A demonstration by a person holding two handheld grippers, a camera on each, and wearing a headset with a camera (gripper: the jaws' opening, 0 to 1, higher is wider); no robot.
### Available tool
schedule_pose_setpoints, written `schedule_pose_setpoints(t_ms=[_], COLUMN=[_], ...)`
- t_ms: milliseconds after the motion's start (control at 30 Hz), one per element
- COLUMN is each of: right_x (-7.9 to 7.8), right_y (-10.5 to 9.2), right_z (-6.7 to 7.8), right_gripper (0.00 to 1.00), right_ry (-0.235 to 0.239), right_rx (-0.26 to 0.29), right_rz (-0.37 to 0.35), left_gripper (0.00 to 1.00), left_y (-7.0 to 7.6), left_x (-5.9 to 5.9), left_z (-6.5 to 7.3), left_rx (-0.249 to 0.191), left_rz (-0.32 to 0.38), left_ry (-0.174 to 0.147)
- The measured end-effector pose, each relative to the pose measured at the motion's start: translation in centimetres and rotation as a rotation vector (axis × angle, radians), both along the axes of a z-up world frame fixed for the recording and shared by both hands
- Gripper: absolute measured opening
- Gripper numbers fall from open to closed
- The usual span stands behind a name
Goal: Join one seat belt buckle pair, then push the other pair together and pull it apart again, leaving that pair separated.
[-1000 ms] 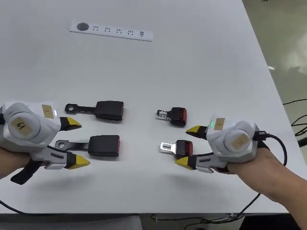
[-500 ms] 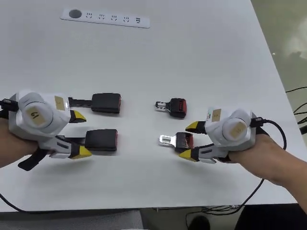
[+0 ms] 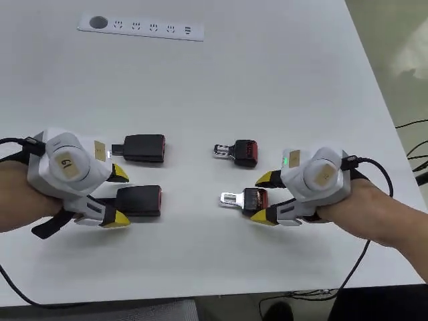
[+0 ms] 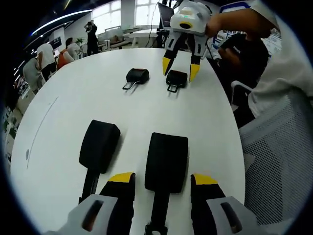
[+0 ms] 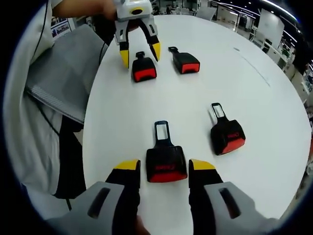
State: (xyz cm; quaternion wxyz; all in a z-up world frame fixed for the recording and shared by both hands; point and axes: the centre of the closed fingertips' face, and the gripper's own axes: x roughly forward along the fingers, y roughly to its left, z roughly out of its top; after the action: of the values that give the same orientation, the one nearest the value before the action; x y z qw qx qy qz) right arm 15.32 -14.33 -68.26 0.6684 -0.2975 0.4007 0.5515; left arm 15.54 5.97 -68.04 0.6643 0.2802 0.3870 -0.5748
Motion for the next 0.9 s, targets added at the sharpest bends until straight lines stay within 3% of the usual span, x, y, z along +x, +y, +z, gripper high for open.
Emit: schedule_pose_setpoints(t_ms=[133, 233, 267, 467, 600, 900], right_x=[-0.3, -0.5, -0.4, -0.3, -0.3, -0.5], right_y=[-0.3, -0.6, -0.5, -0.6, -0.4, -0.4], right_z=[-0.4, -0.6, -0.6, -0.9, -0.9, -1.0], right_gripper=[0.36, 0.33, 0.33, 0.33, 0.33, 0.33], right_ry=[0.023, 0.035, 0.030, 0.038, 0.012, 0.011], right_rx=[-0.012, -0.019, -0.011, -0.020, -0.043, -0.063], right_rz=[0.019, 0.031, 0.038, 0.053, 0.118, 0.143], left_gripper=[0.43, 0.44, 0.44, 0.40, 0.37, 0.34], left_y=[-0.1, 0.1, 0.3, 0.4, 0.3, 0.1], left_x=[-0.5, -0.4, -0.5, 0.0, 0.0, -0.3], left_z=[-0.4, -0.8, -0.9, -1.2, -1.2, -1.2], left_rx=[0.025, 0.062, 0.064, 0.059, 0.063, 0.055], left_rz=[-0.039, -0.059, -0.069, -0.084, -0.092, -0.120], left_ry=[-0.005, -0.035, -0.029, -0.036, -0.038, -0.044])
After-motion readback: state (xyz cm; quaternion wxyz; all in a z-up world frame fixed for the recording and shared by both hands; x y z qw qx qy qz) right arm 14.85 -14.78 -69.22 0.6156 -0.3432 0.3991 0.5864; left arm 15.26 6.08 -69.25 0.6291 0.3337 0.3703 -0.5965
